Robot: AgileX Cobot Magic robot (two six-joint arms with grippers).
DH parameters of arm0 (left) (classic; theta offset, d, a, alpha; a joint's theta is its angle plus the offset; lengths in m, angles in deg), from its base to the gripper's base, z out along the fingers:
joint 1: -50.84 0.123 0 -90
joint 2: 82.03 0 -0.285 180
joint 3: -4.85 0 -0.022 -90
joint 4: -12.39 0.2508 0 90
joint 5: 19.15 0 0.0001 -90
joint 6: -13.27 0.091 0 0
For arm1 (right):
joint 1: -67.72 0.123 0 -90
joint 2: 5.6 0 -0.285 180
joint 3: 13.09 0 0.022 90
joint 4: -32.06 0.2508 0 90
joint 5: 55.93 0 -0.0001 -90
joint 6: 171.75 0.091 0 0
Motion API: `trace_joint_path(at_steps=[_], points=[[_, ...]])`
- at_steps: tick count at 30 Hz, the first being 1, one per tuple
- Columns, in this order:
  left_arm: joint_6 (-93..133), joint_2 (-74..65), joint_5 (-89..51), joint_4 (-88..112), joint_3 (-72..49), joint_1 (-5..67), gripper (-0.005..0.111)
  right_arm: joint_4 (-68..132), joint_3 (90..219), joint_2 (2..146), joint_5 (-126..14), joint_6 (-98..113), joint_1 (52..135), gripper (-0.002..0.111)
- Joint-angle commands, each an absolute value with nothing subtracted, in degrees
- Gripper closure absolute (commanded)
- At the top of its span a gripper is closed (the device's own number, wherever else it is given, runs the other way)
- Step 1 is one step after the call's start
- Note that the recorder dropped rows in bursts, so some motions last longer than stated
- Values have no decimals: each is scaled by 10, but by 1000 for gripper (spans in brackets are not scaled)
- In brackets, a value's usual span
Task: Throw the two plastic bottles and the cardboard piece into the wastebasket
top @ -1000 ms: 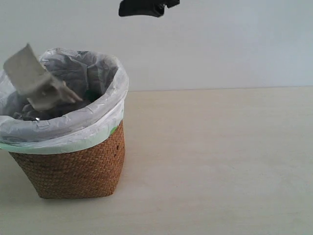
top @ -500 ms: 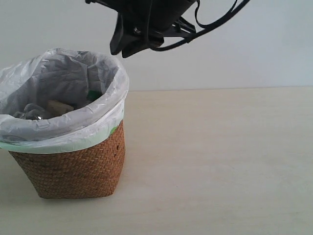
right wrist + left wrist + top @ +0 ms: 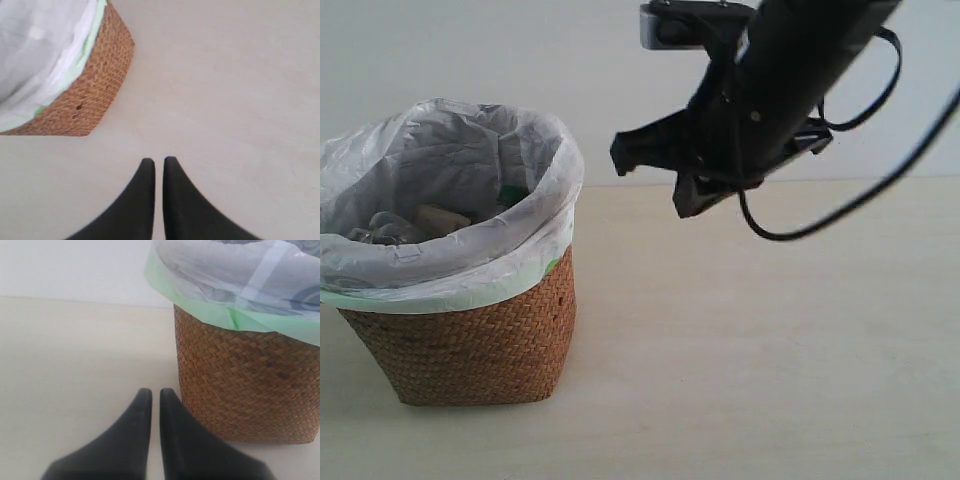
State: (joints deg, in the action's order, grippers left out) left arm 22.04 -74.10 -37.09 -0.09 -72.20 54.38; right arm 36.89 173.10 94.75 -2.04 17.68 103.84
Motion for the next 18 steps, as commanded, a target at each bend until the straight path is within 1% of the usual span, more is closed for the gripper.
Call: trace_joint_path(at_steps=[1, 5, 7, 18], points=[[215, -742, -369, 0, -724, 546, 101, 345, 1587, 844, -183, 182, 1037, 107], [215, -742, -369, 0, -724, 546, 101, 315, 1474, 739, -291, 182, 1037, 107], [215, -742, -369, 0, -724, 546, 101, 308, 1438, 695, -315, 182, 1037, 107], [215, -742, -369, 0, -724, 546, 101, 297, 1265, 357, -343, 184, 1037, 107]])
